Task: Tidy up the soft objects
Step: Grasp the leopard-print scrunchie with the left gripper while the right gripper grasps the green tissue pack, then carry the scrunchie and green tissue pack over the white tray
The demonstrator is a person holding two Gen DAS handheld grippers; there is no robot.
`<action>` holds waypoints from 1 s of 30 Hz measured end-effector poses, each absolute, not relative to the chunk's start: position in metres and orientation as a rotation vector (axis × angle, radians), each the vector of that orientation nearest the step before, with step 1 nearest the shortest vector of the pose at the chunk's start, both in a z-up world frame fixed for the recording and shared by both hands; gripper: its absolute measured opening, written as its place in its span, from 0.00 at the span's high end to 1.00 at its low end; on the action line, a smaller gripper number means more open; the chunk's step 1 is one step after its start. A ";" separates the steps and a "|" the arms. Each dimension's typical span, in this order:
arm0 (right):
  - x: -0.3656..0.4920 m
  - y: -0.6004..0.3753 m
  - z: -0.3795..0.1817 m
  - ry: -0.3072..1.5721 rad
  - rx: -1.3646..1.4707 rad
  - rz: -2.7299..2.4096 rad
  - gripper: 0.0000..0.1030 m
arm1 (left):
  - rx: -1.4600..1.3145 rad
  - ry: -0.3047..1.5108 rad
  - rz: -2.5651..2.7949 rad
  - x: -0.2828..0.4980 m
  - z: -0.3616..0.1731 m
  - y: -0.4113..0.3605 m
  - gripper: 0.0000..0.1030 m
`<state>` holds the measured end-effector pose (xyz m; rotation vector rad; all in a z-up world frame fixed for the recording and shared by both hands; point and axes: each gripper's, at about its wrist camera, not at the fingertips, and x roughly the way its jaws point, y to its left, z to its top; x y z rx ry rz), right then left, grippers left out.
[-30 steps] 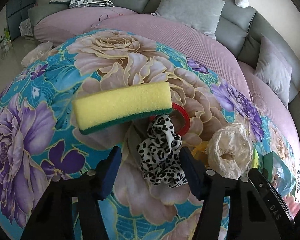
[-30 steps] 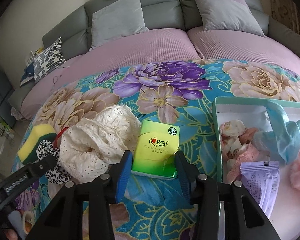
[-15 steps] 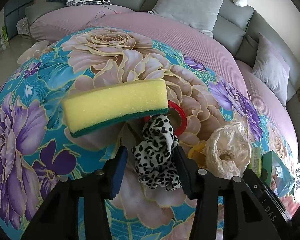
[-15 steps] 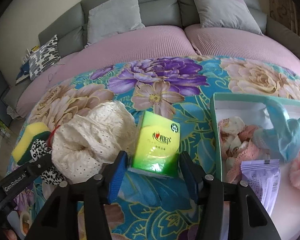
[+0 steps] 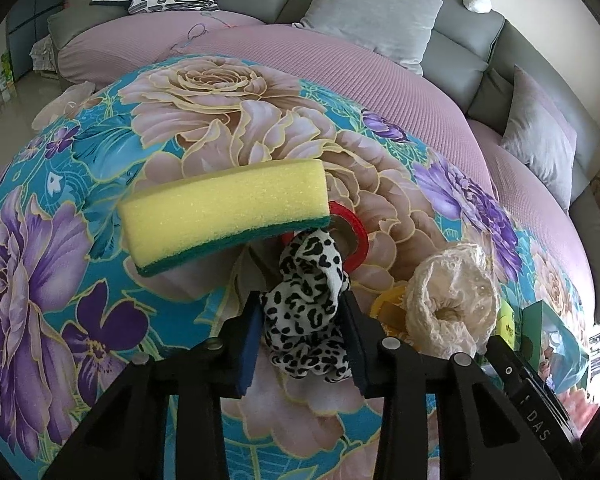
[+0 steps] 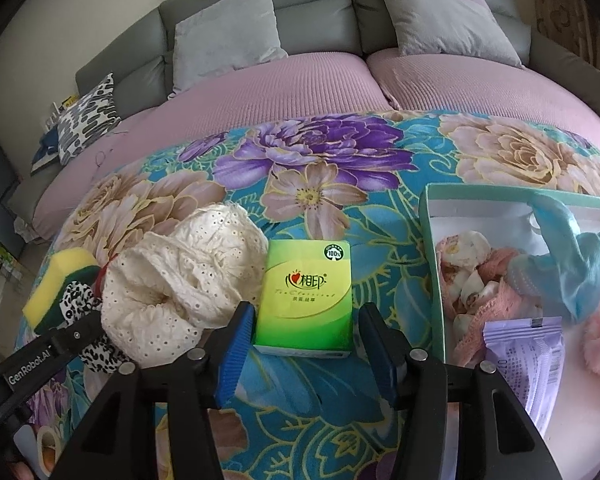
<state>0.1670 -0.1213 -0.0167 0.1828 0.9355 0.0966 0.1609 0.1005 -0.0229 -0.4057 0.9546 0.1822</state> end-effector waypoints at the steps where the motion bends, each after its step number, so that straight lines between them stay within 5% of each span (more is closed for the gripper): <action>1: 0.167 -0.121 -0.016 0.933 0.181 0.098 0.44 | -0.406 0.954 0.181 0.161 -0.023 0.100 0.65; 7: 0.166 -0.120 -0.016 0.931 0.182 0.113 0.52 | -0.409 0.940 0.175 0.159 -0.018 0.101 0.80; 30: 0.121 -0.176 0.070 0.689 0.209 0.037 0.52 | -0.290 0.680 0.019 0.126 0.078 0.042 0.82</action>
